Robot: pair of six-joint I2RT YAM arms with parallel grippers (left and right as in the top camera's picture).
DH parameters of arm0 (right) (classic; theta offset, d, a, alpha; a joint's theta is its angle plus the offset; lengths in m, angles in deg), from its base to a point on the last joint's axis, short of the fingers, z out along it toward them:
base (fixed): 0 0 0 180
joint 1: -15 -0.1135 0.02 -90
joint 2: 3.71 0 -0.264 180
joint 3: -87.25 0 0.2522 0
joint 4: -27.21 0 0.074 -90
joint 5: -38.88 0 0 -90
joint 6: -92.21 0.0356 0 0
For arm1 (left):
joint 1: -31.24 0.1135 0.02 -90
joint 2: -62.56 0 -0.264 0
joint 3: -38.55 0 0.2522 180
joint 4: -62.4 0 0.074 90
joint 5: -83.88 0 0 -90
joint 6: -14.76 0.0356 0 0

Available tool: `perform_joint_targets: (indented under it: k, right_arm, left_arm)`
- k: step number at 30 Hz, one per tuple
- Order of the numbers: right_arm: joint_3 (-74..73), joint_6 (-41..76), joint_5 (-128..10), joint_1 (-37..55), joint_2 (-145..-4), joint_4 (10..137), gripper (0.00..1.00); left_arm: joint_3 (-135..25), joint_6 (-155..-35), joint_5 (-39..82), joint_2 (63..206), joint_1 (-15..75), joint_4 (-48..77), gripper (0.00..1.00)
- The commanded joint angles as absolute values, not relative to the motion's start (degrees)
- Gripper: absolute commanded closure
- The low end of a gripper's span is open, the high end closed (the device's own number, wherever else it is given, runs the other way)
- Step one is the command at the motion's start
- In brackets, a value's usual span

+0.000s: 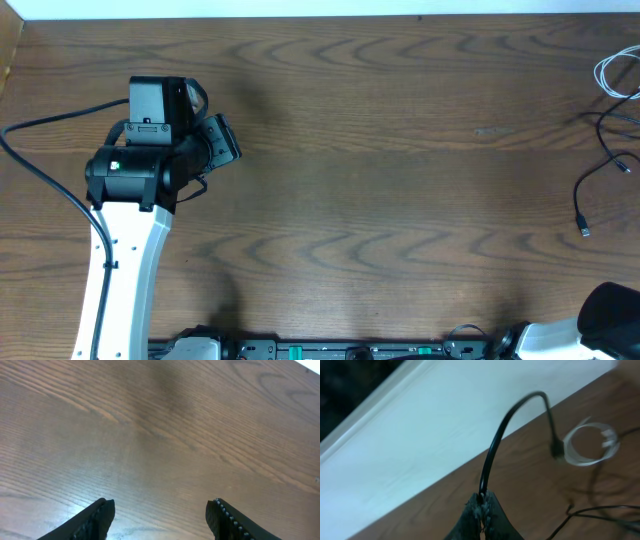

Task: Untangle cables
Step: 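Pull the black cable off the table to the right with the right gripper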

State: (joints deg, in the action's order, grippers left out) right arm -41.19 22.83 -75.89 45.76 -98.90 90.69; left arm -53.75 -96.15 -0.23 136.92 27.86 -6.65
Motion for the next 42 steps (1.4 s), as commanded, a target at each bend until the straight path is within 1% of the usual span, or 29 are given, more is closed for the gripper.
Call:
perform_joint_targets:
  k: [1, 10, 20, 25, 26, 28, 29, 32, 34, 37, 38, 42]
  right_arm:
    - [-42.2, 21.8, -70.4, 47.7, -98.6, 91.6, 0.99]
    - [-42.0, 20.1, -64.7, 51.9, -100.3, 96.6, 0.99]
    - [-42.0, 20.2, -64.7, 58.0, -100.3, 107.6, 0.99]
    - [-42.0, 19.2, -65.4, 59.5, -100.3, 113.5, 0.99]
    - [-42.0, 17.4, -66.9, 59.5, -100.3, 114.2, 0.94]
    - [-42.0, 13.1, -71.5, 58.8, -100.3, 115.8, 0.76]
    - [-42.0, 11.1, -73.9, 58.3, -100.3, 116.5, 0.70]
    - [-42.0, 5.5, -80.4, 55.4, -100.3, 118.8, 0.59]
    - [-42.0, 2.3, -82.9, 52.3, -100.2, 120.6, 0.53]
    - [-42.0, -0.8, -82.8, 46.5, -100.1, 123.0, 0.49]
    - [-42.0, -1.7, -82.7, 44.5, -100.0, 123.5, 0.44]
    - [-42.0, -2.8, -82.3, 36.9, -99.0, 124.2, 0.41]
  left_arm:
    - [-54.2, -95.4, -0.1, 136.7, 28.1, -6.2, 0.36]
    - [-54.2, -95.4, -0.1, 136.7, 28.1, -5.9, 0.36]
    - [-54.2, -95.4, -0.1, 136.7, 28.1, -5.8, 0.36]
    - [-54.2, -95.4, -0.1, 136.7, 28.1, -5.7, 0.36]
    - [-54.2, -95.4, -0.1, 136.7, 28.1, -5.7, 0.36]
    - [-54.2, -95.4, -0.1, 136.7, 28.1, -5.7, 0.36]
    - [-54.2, -95.4, -0.1, 136.7, 28.1, -5.7, 0.36]
    - [-54.2, -95.4, -0.1, 136.7, 28.1, -5.8, 0.35]
    - [-54.2, -95.4, -0.1, 136.7, 28.1, -5.8, 0.35]
    - [-54.2, -95.4, -0.1, 136.7, 28.1, -5.8, 0.35]
    - [-54.2, -95.4, -0.1, 136.7, 28.1, -5.8, 0.35]
    - [-54.2, -95.4, -0.1, 136.7, 28.1, -5.8, 0.35]
